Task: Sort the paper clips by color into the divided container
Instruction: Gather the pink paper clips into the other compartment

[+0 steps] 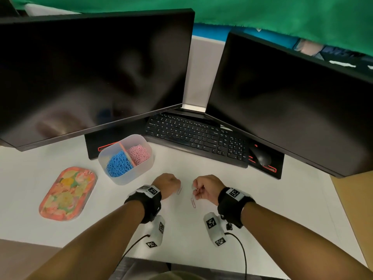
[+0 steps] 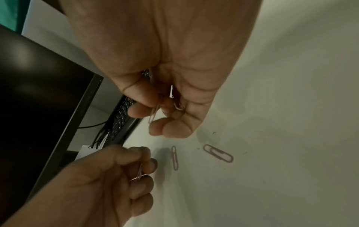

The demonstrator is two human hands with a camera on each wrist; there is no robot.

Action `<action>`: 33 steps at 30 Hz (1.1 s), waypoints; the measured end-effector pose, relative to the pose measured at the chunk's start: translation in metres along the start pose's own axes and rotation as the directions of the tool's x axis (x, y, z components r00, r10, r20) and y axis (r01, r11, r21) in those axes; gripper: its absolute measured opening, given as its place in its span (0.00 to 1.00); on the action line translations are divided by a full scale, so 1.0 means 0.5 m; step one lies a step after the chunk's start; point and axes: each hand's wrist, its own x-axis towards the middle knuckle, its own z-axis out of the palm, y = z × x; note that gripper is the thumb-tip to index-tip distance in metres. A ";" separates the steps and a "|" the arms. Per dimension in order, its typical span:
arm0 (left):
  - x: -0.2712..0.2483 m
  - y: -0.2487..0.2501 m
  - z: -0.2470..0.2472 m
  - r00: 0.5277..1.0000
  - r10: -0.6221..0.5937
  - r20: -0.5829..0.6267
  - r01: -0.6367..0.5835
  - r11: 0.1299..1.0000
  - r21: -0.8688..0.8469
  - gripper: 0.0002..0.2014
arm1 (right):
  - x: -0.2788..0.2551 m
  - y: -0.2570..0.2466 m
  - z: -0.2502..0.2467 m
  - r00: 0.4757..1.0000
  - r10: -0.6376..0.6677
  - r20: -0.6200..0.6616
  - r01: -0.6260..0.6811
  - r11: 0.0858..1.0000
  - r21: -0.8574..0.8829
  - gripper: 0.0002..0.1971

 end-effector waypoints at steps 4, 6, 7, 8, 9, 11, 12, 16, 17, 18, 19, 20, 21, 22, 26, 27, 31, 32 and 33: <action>0.000 -0.007 0.029 0.984 0.163 -0.073 -0.120 0.907 0.404 0.11 | 0.000 0.004 0.003 1.000 0.008 -0.003 -0.008 1.000 -0.025 0.16; 0.004 -0.010 0.041 0.970 0.230 -0.074 -0.163 0.851 0.499 0.10 | -0.001 0.007 0.003 1.000 0.011 -0.004 -0.011 0.998 -0.055 0.17; 0.004 -0.010 0.045 0.967 0.242 -0.075 -0.169 0.837 0.521 0.09 | -0.002 0.008 0.003 1.000 0.016 -0.005 -0.017 0.997 -0.069 0.18; 0.005 -0.011 0.048 0.967 0.245 -0.072 -0.169 0.828 0.535 0.08 | -0.005 0.009 0.003 1.000 0.025 -0.005 -0.025 0.997 -0.080 0.19; 0.007 -0.011 0.050 0.967 0.243 -0.071 -0.168 0.824 0.542 0.08 | -0.008 0.011 0.002 0.999 0.036 -0.002 -0.036 0.996 -0.084 0.19; 0.007 -0.012 0.051 0.969 0.238 -0.062 -0.164 0.814 0.557 0.08 | -0.014 0.016 -0.001 0.997 0.073 0.017 -0.072 0.995 -0.075 0.17; 0.006 -0.013 0.051 0.969 0.239 -0.057 -0.166 0.808 0.566 0.09 | -0.016 0.017 -0.003 0.995 0.098 0.033 -0.096 0.993 -0.063 0.15; 0.007 -0.014 0.042 0.965 0.255 -0.054 -0.191 0.833 0.520 0.08 | -0.015 0.022 -0.010 0.975 0.198 0.101 -0.200 0.980 0.008 0.09; 0.008 -0.015 0.039 0.966 0.253 -0.059 -0.193 0.850 0.490 0.06 | -0.015 0.023 -0.011 0.973 0.212 0.089 -0.214 0.977 0.015 0.08; 0.008 -0.016 0.035 0.967 0.247 -0.064 -0.190 0.867 0.461 0.05 | -0.013 0.023 -0.011 0.974 0.220 0.063 -0.220 0.976 -0.003 0.07; 0.008 -0.018 0.031 0.967 0.243 -0.069 -0.190 0.880 0.434 0.04 | -0.013 0.022 -0.010 0.979 0.205 0.018 -0.203 0.976 -0.082 0.06; 0.008 -0.019 0.027 0.968 0.241 -0.074 -0.190 0.891 0.413 0.05 | -0.014 0.021 -0.008 0.987 0.161 -0.029 -0.163 0.958 -0.235 0.03; 0.008 -0.020 0.024 0.967 0.243 -0.082 -0.192 0.897 0.397 0.06 | -0.016 0.021 -0.005 0.994 0.090 -0.068 -0.111 0.895 -0.433 0.02; 0.007 -0.021 0.022 0.966 0.243 -0.093 -0.190 0.901 0.389 0.07 | -0.017 0.025 -0.001 0.996 -0.006 -0.092 -0.051 0.792 -0.609 0.02; 0.008 -0.024 0.017 0.963 0.232 -0.134 -0.173 0.921 0.350 0.10 | -0.026 0.052 0.019 0.974 -0.220 -0.047 0.071 0.500 -0.863 0.10; 0.009 -0.026 0.016 0.964 0.226 -0.139 -0.169 0.927 0.336 0.11 | -0.025 0.059 0.022 0.969 -0.246 -0.038 0.081 0.455 -0.887 0.11; 0.007 -0.031 0.009 0.967 0.205 -0.149 -0.151 0.938 0.312 0.12 | -0.020 0.064 0.036 0.949 -0.312 0.033 0.141 0.330 -0.934 0.08; 0.006 -0.034 0.007 0.968 0.200 -0.151 -0.147 0.942 0.301 0.12 | -0.020 0.061 0.039 0.949 -0.310 0.048 0.148 0.307 -0.940 0.08; 0.005 -0.036 0.006 0.969 0.193 -0.152 -0.144 0.947 0.289 0.12 | -0.020 0.059 0.041 0.952 -0.302 0.057 0.149 0.292 -0.945 0.09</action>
